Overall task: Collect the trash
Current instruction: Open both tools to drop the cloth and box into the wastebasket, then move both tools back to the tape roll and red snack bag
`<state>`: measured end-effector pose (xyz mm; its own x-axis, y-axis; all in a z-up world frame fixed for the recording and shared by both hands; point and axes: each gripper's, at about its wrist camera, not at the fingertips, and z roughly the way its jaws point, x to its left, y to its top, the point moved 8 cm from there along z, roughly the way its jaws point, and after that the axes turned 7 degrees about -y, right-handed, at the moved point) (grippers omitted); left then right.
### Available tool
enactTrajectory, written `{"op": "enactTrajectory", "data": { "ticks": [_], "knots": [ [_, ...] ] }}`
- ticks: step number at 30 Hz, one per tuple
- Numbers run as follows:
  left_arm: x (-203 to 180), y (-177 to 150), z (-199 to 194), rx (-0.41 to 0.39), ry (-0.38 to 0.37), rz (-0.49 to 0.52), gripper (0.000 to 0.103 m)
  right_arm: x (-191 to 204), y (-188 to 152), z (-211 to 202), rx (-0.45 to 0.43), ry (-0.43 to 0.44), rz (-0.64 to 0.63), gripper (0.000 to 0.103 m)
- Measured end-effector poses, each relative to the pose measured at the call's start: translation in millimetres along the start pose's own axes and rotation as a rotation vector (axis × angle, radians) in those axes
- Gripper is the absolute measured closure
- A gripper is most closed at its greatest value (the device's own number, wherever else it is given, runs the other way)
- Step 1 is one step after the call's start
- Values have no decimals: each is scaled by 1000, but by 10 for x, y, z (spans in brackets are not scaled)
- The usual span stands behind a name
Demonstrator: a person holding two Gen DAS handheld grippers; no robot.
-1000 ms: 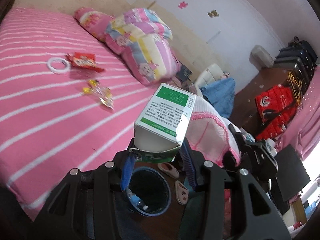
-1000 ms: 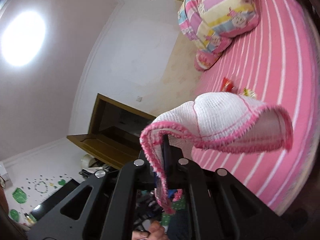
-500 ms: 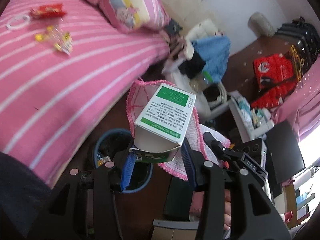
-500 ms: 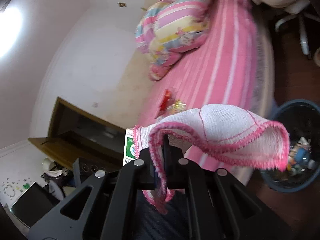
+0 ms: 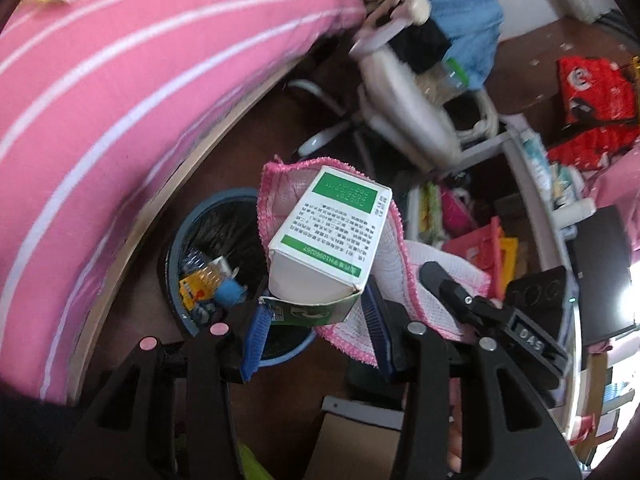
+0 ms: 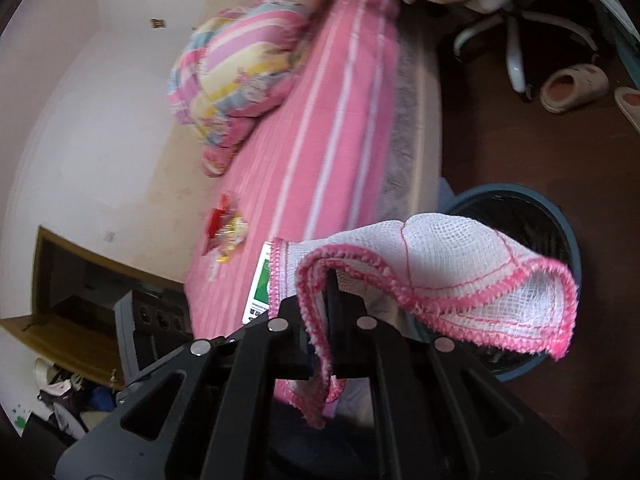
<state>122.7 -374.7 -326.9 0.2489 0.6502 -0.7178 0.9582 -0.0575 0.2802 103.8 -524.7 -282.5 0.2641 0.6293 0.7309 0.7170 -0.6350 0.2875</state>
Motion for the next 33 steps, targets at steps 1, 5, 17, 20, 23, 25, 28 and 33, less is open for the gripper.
{"op": "enactTrajectory", "data": {
  "ticks": [1, 5, 17, 20, 23, 25, 28, 33],
  "knots": [
    [42, -5, 81, 22, -2, -10, 60, -59, -2, 61, 7, -24, 2, 98],
    [194, -1, 336, 83, 20, -24, 60, -281, -41, 226, 32, -79, 36, 98],
    [363, 57, 906, 195, 7, -45, 60, -547, -26, 479, 43, -240, 14, 96],
    [415, 19, 1027, 237, 9, -59, 58, -655, -11, 511, 51, -289, 21, 92],
    [494, -59, 1138, 296, 40, -87, 43, -700, 18, 476, 33, -332, 18, 35],
    [506, -85, 1163, 318, 54, -90, 35, -671, 39, 403, -3, -358, -15, 26],
    [485, -93, 1147, 322, 46, -90, 25, -630, 33, 355, -9, -374, -42, 21],
    [466, -68, 1021, 291, 27, -118, 24, -527, 18, 258, -11, -345, -17, 20]
  ]
}}
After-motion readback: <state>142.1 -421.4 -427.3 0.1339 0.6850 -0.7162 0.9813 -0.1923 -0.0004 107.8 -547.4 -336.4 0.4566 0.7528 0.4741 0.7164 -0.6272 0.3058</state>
